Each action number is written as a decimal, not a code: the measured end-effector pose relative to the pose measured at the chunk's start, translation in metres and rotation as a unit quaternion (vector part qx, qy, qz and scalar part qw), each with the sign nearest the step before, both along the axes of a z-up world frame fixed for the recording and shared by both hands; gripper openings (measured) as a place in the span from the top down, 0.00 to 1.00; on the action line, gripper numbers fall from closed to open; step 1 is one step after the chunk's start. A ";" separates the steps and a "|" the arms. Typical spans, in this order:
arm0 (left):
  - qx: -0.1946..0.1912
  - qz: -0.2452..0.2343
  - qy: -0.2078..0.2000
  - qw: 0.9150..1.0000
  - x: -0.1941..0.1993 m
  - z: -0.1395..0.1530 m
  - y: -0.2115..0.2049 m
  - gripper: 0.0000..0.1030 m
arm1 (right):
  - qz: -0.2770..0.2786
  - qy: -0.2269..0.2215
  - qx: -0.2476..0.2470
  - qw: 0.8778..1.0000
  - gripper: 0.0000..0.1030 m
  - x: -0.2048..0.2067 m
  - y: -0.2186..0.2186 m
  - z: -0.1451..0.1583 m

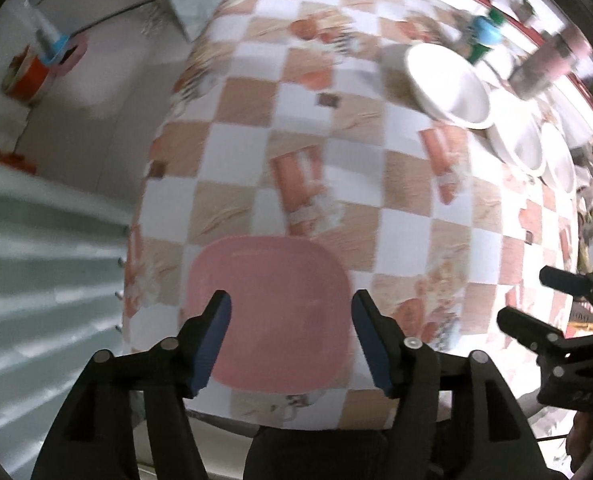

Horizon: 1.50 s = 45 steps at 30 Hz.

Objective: Organize plates and bowls

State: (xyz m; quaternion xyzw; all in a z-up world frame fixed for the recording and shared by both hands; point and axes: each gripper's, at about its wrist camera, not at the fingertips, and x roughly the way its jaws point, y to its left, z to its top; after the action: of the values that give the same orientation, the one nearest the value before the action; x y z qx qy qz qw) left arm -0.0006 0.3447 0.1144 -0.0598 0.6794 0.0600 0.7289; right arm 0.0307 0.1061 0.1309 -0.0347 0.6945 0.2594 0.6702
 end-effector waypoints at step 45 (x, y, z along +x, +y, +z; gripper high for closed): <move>-0.073 -0.200 0.021 0.977 0.029 0.011 -0.158 0.23 | -0.173 -0.005 -0.095 0.980 0.15 -0.037 -0.154 0.003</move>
State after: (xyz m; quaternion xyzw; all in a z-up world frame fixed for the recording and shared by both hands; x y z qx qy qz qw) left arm 0.0289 0.1863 0.1249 0.0254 0.6950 -0.1351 0.7057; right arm -0.0060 -0.0478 0.1337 0.0208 0.7082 0.0724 0.7020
